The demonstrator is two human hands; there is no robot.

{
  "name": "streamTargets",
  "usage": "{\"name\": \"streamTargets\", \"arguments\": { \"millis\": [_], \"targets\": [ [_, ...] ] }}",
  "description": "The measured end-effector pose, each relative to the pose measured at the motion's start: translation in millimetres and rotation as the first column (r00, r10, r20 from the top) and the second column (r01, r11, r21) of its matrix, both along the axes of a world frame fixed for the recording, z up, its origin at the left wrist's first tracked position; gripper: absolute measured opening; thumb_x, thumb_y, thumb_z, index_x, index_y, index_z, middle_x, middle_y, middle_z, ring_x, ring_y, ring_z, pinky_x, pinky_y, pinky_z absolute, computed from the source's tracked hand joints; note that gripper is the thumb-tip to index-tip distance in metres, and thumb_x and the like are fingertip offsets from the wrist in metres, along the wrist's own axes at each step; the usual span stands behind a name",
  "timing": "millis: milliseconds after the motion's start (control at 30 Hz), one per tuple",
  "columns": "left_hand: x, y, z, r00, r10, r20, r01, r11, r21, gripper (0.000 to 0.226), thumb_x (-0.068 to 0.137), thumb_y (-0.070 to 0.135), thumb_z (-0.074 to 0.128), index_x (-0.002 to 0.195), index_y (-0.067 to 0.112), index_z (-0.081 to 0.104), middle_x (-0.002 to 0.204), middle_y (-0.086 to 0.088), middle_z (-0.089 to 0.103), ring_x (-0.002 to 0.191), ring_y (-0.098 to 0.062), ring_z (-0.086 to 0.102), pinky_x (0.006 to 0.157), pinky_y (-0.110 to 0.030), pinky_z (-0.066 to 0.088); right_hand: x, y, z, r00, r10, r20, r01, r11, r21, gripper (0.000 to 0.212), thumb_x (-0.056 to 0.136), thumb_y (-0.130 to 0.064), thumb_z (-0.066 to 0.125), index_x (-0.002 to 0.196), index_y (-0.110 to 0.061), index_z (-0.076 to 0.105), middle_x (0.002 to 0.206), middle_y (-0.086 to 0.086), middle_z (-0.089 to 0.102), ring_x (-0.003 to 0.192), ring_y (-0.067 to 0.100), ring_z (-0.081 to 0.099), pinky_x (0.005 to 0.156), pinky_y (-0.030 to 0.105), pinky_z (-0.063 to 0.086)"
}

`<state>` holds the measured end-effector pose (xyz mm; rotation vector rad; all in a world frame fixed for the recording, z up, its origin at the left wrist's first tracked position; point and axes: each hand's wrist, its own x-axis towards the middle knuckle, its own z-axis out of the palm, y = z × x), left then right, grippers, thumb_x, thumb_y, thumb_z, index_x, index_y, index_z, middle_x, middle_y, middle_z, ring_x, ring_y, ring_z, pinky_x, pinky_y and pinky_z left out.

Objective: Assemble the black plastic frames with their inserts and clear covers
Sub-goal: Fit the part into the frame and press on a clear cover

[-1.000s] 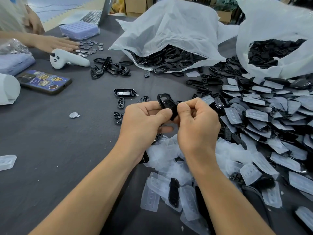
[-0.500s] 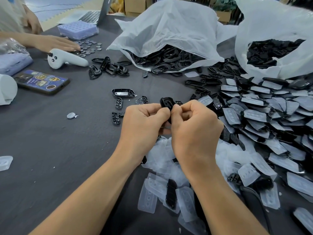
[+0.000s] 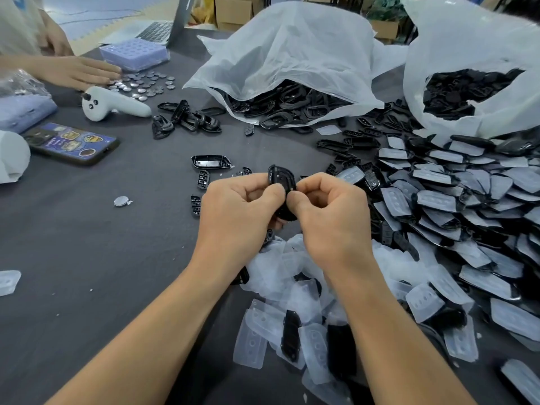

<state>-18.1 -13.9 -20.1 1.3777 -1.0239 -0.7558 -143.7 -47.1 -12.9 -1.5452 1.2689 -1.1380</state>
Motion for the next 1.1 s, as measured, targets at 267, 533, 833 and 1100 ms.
{"name": "streamTargets", "arguments": {
  "millis": [267,533,833,1100],
  "targets": [
    [8.4,-2.1,3.0,0.969,0.005,-0.247,-0.005,1.0,-0.001,0.024,0.096,0.001,0.061,0.084,0.015,0.076,0.075,-0.008,0.078,0.06,-0.016,0.073,0.048,-0.022,0.055,-17.6,-8.0,8.1,0.976,-0.012,-0.217,-0.007,0.996,-0.087,0.014,0.086,-0.034,0.077,0.075,-0.027,0.072,0.067,-0.011,0.072,0.061,0.005,0.066,0.058,0.02,0.049],
    [12.5,-6.7,4.0,0.958,0.02,-0.287,0.003,0.997,0.081,0.025,0.096,-0.005,0.052,0.097,0.012,0.071,0.074,-0.008,0.077,0.04,-0.018,0.054,0.039,-0.021,0.043,-27.2,-5.5,11.4,0.673,0.308,-0.673,-0.26,0.95,0.175,0.015,0.071,-0.036,0.087,0.074,-0.031,0.073,0.076,-0.009,0.066,0.07,0.003,0.06,0.063,0.019,0.045],
    [9.4,-5.0,2.7,0.978,-0.034,-0.208,0.06,0.991,0.12,0.026,0.098,-0.006,0.052,0.094,0.011,0.071,0.07,-0.009,0.075,0.041,-0.019,0.052,0.037,-0.022,0.039,-38.1,-12.4,19.0,0.979,0.203,-0.034,-0.196,0.97,0.142,0.021,0.074,-0.008,0.088,0.065,-0.02,0.074,0.059,-0.006,0.066,0.056,0.005,0.055,0.057,0.022,0.048],
    [12.9,1.4,8.1,0.857,-0.334,-0.393,0.388,0.92,0.063,0.03,0.08,0.01,0.055,0.09,0.02,0.082,0.072,-0.013,0.072,0.042,-0.022,0.053,0.038,-0.022,0.038,-23.5,-6.9,17.3,0.88,0.067,0.47,-0.24,0.917,0.318,0.016,0.09,0.007,0.069,0.089,-0.008,0.064,0.071,0.009,0.067,0.053,0.014,0.061,0.047,0.02,0.047]
  ]
}}
